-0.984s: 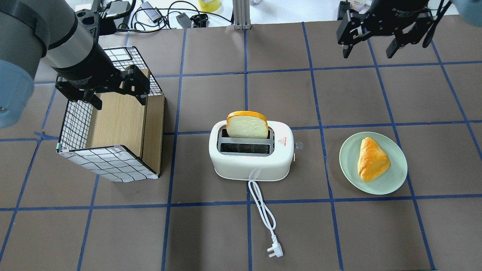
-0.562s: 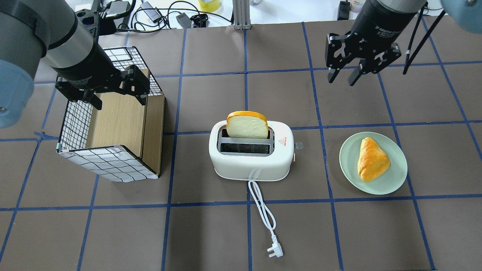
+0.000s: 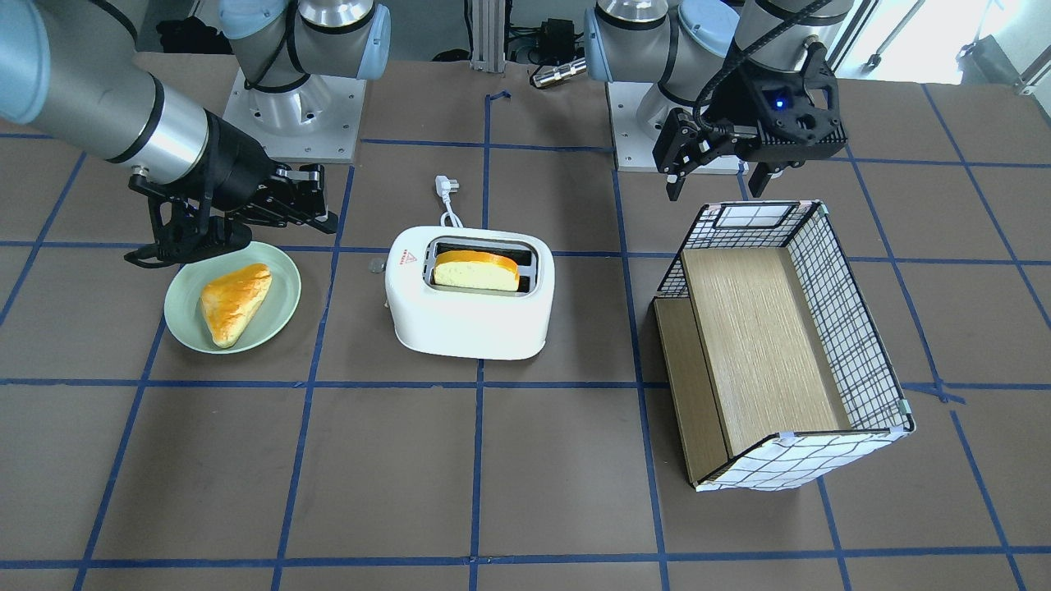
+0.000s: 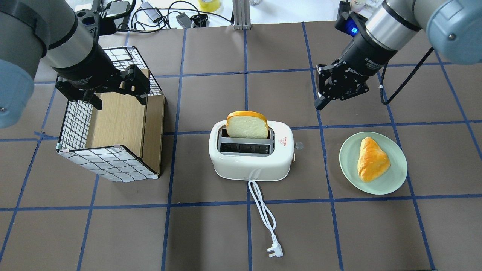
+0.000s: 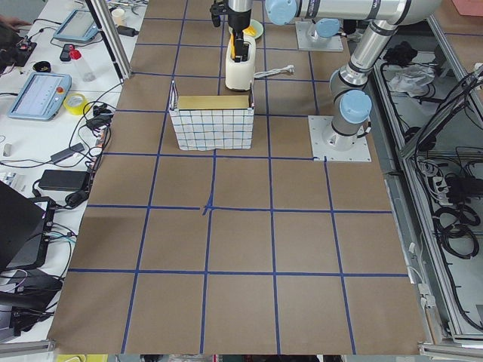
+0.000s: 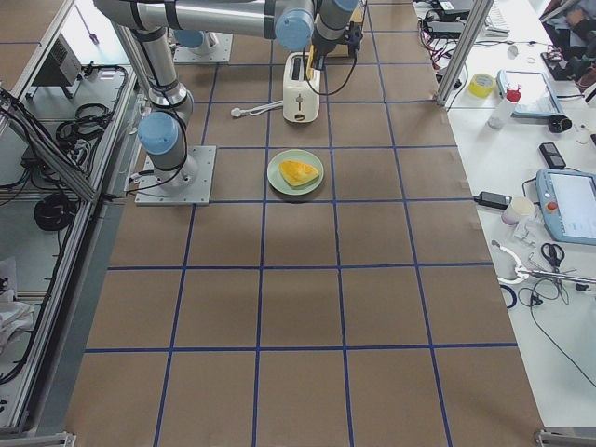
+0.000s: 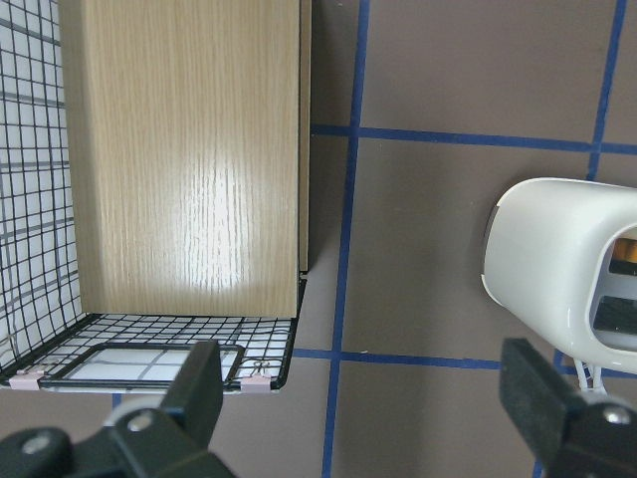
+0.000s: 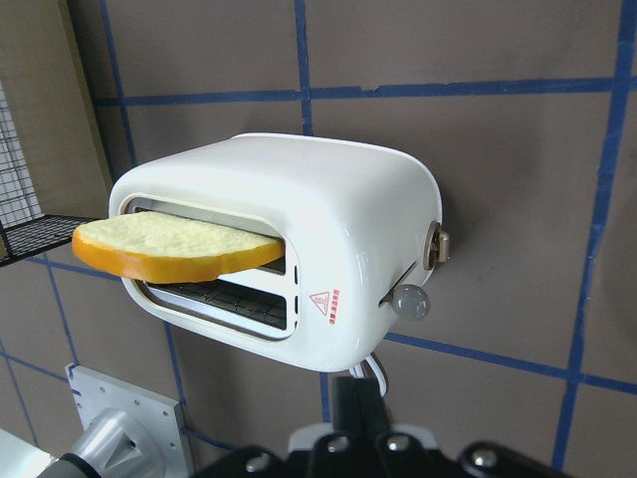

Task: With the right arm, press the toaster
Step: 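Move the right gripper down toward the lever on the toaster's side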

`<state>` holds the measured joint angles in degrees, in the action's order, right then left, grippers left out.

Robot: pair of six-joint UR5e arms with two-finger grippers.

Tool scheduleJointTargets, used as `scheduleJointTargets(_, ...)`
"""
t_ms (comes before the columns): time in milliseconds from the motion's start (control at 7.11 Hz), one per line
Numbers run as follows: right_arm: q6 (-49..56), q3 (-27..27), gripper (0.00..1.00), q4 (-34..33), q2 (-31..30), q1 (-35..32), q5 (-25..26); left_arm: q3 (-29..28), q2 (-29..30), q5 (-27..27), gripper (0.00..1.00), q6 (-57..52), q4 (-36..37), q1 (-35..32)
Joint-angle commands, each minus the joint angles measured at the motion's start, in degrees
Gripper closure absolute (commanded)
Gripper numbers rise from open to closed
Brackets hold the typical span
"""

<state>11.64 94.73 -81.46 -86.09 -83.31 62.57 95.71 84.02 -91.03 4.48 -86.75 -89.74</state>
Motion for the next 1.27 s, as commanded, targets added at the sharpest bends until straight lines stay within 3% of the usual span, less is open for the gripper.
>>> scheduleJointTargets(0, 6.79, 6.67, 1.0, -2.19, 0.13, 2.88, -7.08, 0.0, 0.0, -0.02, 0.0, 0.0, 0.0, 0.0)
scheduleJointTargets(281, 10.67, 14.75, 1.0, -8.5, 0.4, 4.81, -15.68, 0.0, 0.0, -0.02, 0.0, 0.0, 0.0, 0.0)
scheduleJointTargets(1125, 15.08, 22.25, 1.0, -14.59, 1.89, 6.32, -16.95, 0.0, 0.0, -0.02, 0.0, 0.0, 0.0, 0.0)
